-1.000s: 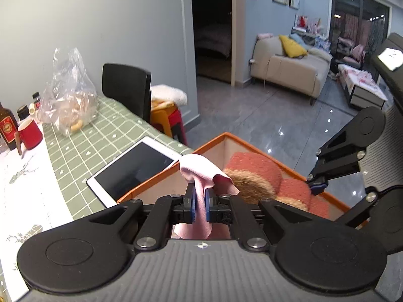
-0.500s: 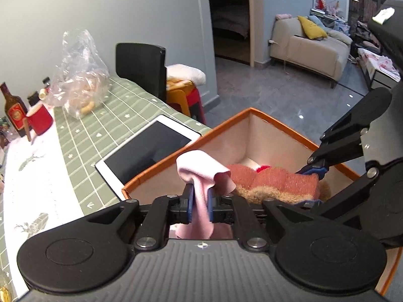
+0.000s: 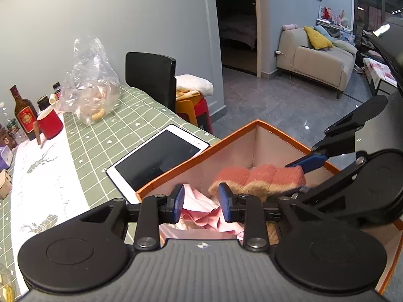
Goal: Organize soft objects
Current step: 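Lower the sponge and pink cloth into the orange box and open both tools, then withdraw both tools up from the orange box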
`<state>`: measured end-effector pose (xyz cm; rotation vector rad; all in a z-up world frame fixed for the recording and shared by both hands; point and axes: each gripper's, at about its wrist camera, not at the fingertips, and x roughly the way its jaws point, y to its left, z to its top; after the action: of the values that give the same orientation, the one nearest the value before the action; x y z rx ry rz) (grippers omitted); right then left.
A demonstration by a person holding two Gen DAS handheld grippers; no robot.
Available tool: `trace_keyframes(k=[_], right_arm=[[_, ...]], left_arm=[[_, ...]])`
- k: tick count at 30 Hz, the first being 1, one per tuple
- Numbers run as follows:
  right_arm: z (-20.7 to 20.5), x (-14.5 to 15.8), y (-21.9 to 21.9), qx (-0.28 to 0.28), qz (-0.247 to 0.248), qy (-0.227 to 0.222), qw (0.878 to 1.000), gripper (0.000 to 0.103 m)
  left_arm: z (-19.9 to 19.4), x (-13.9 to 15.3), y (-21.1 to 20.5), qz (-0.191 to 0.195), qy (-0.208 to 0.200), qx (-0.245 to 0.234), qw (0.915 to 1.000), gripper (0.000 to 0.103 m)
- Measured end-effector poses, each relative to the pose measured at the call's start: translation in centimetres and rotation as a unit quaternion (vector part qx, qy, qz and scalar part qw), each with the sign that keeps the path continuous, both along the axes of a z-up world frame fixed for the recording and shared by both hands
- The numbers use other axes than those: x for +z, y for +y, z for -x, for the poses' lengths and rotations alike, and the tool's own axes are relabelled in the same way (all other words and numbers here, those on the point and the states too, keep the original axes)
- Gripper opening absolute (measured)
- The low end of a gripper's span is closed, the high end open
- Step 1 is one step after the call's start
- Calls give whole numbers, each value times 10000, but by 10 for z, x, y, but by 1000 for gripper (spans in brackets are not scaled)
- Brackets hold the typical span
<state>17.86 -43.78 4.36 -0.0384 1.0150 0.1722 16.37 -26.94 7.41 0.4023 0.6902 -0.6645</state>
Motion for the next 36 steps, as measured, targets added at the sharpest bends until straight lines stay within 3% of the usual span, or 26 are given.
trace_keyframes(k=[4, 10, 17, 29, 31, 36], right_arm=[[5, 9, -1, -115, 143, -82, 9998, 46], [16, 28, -3, -483, 1098, -352, 9922, 46], [34, 41, -7, -518, 1028, -361, 9927, 46], [90, 43, 28, -319, 527, -432, 9972, 51], [101, 47, 32, -359, 403, -504, 9973, 58], [132, 61, 48, -554, 387, -910, 9936, 90]], left_arm=[[8, 7, 6, 26, -83, 66, 9999, 48], [24, 24, 13, 65, -210, -17, 9998, 49], [44, 44, 27, 244, -236, -52, 9994, 59], [69, 57, 70, 786, 239, 67, 9966, 66], [73, 55, 75, 798, 285, 94, 9964, 70], [88, 49, 90, 986, 459, 294, 9936, 74]])
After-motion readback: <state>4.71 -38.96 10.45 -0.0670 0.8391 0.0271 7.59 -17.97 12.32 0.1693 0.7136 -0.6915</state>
